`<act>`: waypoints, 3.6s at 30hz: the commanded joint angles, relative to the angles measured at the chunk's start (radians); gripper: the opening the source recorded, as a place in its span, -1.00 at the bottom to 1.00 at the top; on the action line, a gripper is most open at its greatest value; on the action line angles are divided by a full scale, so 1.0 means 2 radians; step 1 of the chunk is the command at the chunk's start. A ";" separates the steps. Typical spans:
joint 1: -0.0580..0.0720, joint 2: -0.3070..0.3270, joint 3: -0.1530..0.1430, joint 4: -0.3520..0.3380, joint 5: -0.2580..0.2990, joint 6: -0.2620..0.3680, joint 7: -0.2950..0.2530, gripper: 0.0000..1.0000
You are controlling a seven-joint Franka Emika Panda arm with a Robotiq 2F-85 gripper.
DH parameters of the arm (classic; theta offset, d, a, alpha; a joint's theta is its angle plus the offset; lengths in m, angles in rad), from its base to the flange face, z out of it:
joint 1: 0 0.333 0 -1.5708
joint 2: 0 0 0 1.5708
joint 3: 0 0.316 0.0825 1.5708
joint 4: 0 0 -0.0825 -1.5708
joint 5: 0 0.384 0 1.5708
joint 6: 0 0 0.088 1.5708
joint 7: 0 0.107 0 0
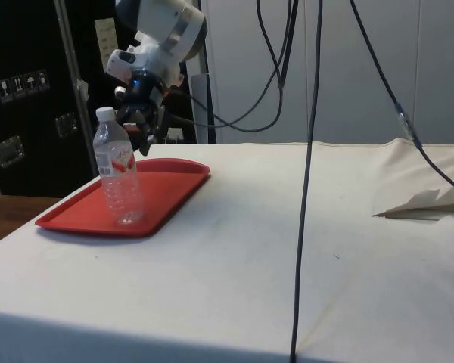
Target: Place the bottle upright on the tray.
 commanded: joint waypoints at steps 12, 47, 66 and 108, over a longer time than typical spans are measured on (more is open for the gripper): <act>0.000 0.005 -0.009 0.005 -0.005 0.003 -0.002 1.00; 0.001 0.023 -0.060 0.030 -0.042 0.017 -0.003 1.00; 0.001 0.010 -0.095 0.042 -0.043 -0.013 -0.001 1.00; 0.010 -0.075 -0.134 0.041 -0.078 -0.069 0.026 1.00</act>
